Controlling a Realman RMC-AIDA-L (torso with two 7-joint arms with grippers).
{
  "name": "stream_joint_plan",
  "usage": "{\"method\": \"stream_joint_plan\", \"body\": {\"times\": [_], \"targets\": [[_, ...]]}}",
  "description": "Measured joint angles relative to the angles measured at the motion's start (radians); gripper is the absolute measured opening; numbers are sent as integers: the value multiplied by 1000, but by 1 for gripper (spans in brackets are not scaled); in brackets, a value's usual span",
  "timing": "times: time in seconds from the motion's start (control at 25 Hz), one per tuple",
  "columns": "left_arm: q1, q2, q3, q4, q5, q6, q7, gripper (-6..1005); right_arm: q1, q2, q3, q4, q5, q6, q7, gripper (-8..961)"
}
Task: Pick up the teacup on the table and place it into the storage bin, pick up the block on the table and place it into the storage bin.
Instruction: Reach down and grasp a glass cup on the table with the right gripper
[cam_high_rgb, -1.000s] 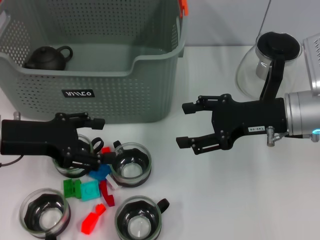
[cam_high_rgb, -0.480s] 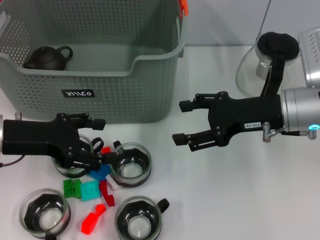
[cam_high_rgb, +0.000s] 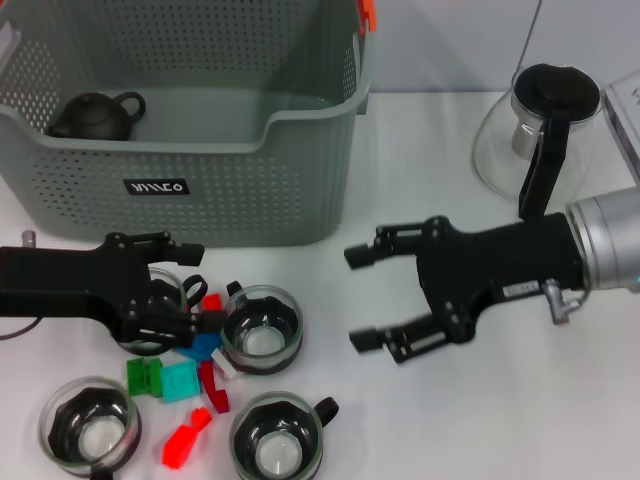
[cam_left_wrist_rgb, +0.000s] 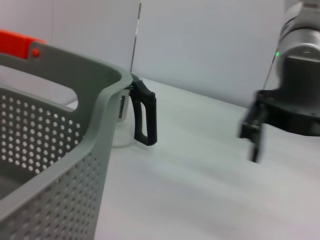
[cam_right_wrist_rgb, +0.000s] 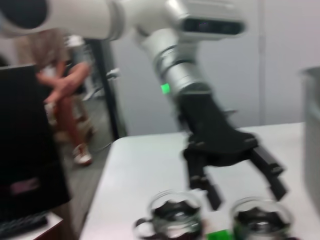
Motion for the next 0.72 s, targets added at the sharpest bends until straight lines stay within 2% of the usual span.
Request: {"method": "stream_joint_plan", "body": {"times": [0.16,0.32,0.72], "targets": [[6,-2,-3,0,0,-13,-4,945,-2,4,-87,-89,-14,-68,40,880],[6,-3,-2,-1,0,-16,-7,945,17,8,-231,-165,-14,-85,104,875],[29,-5,-17,29,57,-8,-9,945,108,17,-535,-196,-12,38,230,860]]}}
